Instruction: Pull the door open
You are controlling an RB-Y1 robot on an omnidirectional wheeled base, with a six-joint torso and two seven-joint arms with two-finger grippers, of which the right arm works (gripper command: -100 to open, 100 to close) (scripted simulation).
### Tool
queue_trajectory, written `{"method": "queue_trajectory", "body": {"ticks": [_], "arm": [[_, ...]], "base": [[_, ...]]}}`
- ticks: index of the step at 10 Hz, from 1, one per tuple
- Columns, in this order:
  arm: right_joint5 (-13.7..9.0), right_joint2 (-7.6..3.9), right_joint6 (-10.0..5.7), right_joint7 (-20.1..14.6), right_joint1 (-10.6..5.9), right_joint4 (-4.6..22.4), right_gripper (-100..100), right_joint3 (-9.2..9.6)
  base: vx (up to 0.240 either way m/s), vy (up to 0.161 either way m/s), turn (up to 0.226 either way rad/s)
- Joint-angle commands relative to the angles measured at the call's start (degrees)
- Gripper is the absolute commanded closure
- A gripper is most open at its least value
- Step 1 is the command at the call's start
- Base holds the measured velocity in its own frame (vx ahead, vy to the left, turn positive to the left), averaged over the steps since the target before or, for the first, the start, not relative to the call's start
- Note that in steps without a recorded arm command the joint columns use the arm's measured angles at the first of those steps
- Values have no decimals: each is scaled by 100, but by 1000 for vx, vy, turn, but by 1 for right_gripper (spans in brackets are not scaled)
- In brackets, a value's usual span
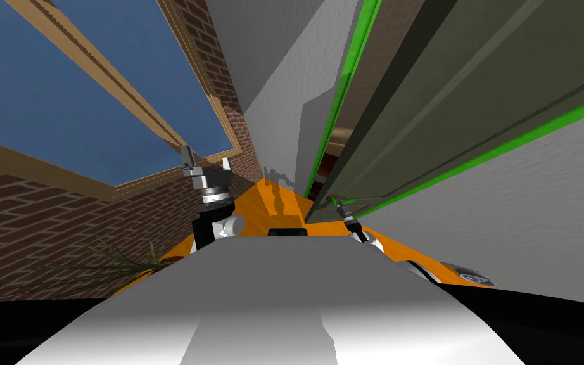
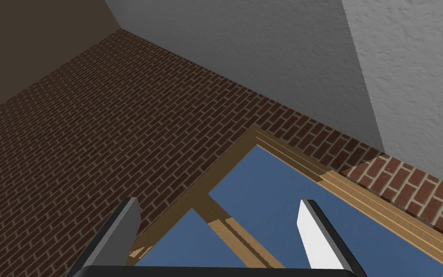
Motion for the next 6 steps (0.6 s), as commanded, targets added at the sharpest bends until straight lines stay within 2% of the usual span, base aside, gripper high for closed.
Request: {"method": "queue_trajectory", "body": {"ticks": [1,4,5,6], "arm": [[5,-75,-189,-52,67,61,100,10],[13,-207,-527,-144,231,162,100,32],[15,-229,-582,-159,258,179,100,35],[18,-285,-727,-198,328,222,100,45]], "base": [[-207,-122,219],[-202,-85,187],[-211,-85,119],[-218,-95,161]]}}
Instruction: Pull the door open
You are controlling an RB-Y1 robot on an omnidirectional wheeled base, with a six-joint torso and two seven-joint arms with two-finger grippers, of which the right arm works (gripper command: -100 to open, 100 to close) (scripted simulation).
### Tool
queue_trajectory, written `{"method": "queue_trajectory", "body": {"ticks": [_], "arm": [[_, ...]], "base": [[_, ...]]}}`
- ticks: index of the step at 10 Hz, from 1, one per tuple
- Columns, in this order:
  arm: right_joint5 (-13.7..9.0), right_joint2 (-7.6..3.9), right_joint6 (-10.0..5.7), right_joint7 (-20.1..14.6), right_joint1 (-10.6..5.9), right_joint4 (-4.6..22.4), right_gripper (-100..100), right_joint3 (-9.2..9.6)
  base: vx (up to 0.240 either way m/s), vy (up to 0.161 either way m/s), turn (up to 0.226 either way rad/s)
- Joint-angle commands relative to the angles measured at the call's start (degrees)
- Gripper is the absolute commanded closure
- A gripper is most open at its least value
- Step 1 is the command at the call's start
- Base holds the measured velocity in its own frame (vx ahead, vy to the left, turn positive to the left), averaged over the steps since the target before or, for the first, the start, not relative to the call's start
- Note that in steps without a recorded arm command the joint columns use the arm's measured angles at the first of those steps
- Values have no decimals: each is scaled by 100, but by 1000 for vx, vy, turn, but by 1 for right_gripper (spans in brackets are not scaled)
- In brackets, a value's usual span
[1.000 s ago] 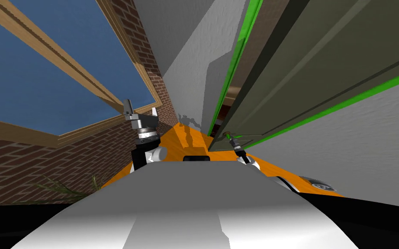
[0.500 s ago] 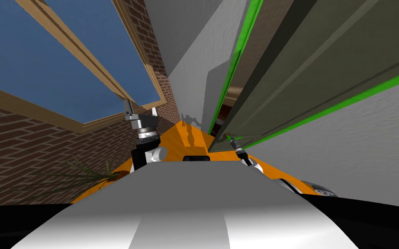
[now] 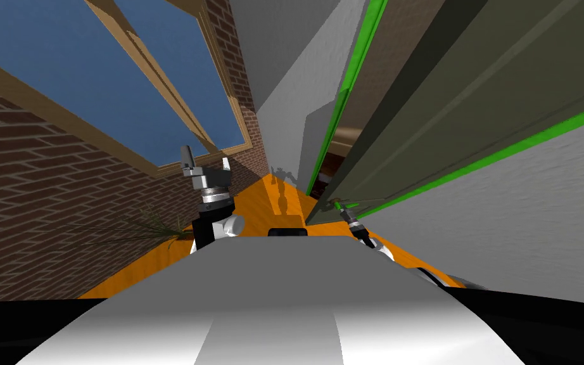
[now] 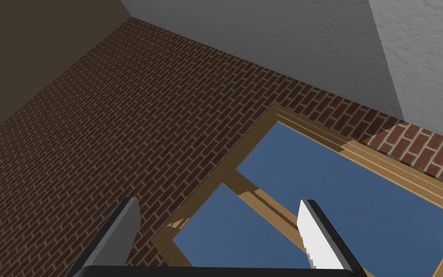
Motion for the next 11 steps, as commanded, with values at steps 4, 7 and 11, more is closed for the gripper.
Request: {"method": "queue_trajectory", "body": {"ticks": [4,7,11], "arm": [[20,-56,-276,-54,30,215,100,36],[21,-115,-464,-84,88,305,100,42],[23,-175,-653,-115,147,397,100,48]], "base": [[-156,-74,132],[-192,-96,186],[-164,-75,130]]}}
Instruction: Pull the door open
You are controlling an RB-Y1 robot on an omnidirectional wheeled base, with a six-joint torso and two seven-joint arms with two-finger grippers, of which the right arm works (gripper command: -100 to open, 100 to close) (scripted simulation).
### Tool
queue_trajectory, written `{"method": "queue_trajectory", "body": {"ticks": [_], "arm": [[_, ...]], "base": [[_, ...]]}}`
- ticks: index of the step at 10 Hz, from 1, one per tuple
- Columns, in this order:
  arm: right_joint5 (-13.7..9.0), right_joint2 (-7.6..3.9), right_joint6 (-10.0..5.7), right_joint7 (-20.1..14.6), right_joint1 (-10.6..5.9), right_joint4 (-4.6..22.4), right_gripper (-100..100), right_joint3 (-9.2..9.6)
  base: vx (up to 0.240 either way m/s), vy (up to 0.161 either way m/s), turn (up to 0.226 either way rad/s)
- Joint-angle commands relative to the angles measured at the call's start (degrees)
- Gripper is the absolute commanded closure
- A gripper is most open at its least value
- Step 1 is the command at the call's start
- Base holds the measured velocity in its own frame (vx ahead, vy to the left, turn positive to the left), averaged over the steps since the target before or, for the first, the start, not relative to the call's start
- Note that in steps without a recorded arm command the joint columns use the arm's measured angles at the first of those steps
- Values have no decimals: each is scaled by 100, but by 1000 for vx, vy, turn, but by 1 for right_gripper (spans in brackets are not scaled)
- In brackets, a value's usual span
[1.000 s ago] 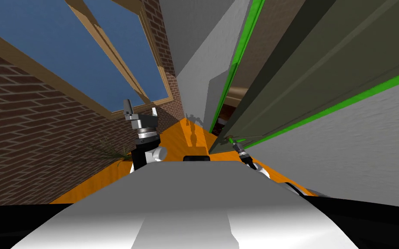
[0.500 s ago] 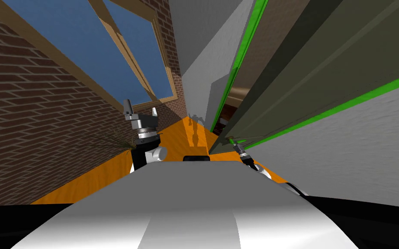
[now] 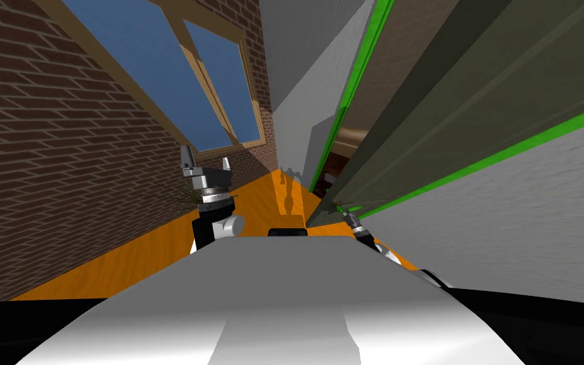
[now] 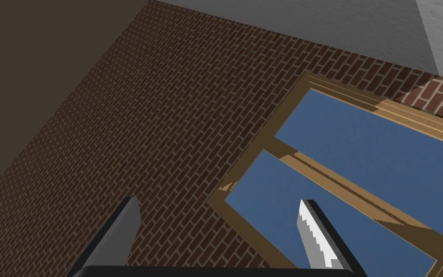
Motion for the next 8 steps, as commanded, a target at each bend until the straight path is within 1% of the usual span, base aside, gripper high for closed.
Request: {"method": "queue_trajectory", "body": {"ticks": [1,3,4,5,8], "arm": [[-15,-61,-49,-12,66,-40,100,-25],[-15,-86,-128,-24,90,-2,100,-22],[-7,-54,-82,-23,86,-44,100,-8],[-6,-58,-133,-28,101,-4,100,-3],[-12,-83,-253,-34,121,87,100,-6]], "base": [[-172,-70,139],[-168,-59,107],[-72,-26,25],[-106,-54,132],[-199,-96,199]]}}
